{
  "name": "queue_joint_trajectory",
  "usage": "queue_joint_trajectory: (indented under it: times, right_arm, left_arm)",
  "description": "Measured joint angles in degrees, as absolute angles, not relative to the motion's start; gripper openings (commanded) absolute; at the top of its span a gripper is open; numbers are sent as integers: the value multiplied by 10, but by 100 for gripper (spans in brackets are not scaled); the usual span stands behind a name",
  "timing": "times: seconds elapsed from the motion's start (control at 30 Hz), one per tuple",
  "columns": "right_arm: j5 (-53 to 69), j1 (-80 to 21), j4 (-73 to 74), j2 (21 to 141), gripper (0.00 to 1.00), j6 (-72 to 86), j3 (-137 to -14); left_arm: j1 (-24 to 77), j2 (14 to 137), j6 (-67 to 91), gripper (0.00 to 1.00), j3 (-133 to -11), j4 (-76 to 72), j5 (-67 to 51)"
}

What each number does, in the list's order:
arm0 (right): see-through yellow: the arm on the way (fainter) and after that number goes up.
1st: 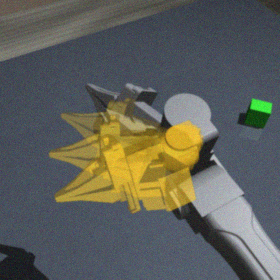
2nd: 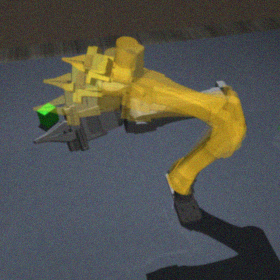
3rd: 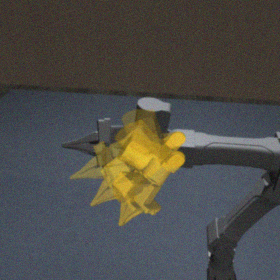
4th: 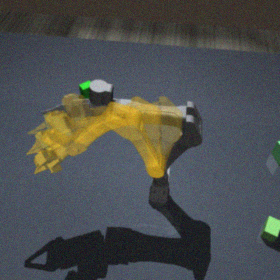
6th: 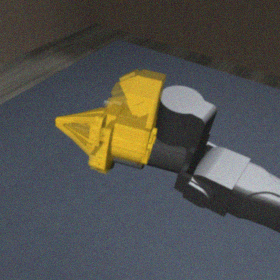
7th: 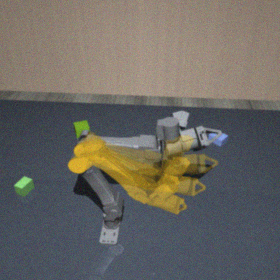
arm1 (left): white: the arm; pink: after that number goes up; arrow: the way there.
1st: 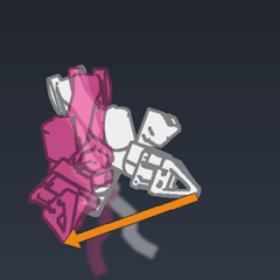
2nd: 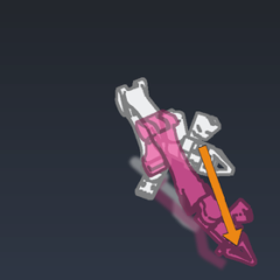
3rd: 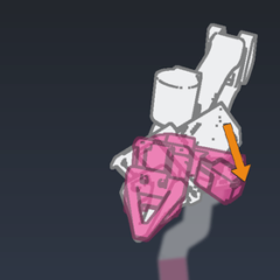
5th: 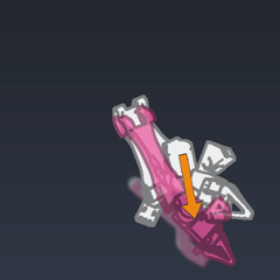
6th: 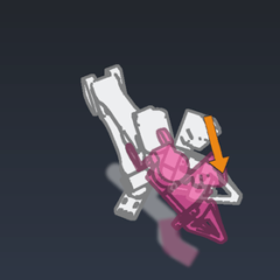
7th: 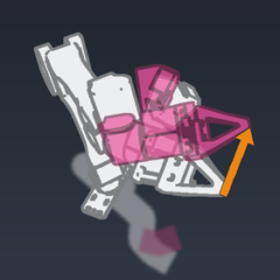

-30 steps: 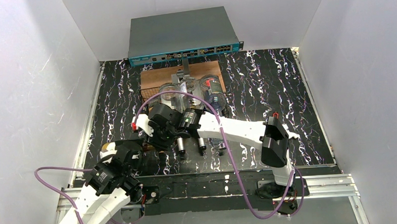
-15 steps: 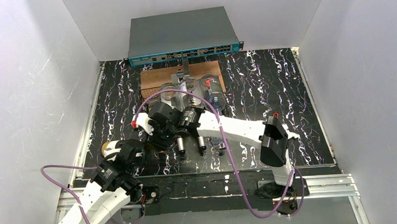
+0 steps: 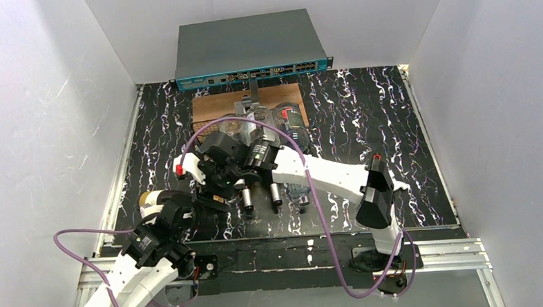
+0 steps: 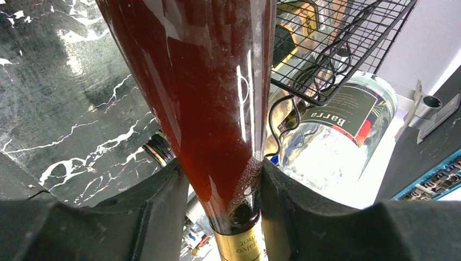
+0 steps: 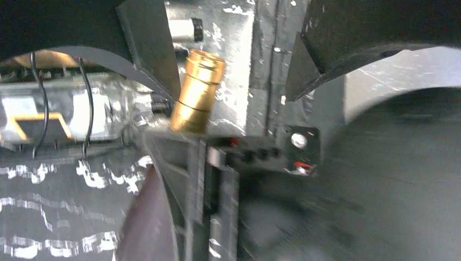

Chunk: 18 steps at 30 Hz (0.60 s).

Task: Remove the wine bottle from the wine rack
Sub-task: Adjust the wine bottle at the center of the board.

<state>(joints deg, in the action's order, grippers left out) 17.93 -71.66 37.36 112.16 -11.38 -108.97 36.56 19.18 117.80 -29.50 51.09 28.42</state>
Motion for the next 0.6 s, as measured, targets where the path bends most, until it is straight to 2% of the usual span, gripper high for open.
queue_joint_trajectory:
  times: [0.07,0.17,0.4,0.6]
  right_arm:
    - [214,-721,385,1122,93,-127,-1126]
    - [251,-726,401,1118,98,-153,-1171]
    - [289,-719,438,1083,98,-225,-1200]
    - [295,-710,474,1080,98,-399,-1173]
  left_arm:
    - [366,192,1176,0,-296,512,286]
    - [366,192,1179,0,-305,519,296]
    - [365,212,1189,0,-346,540,316]
    - [365,226,1191,0,-372,543,325]
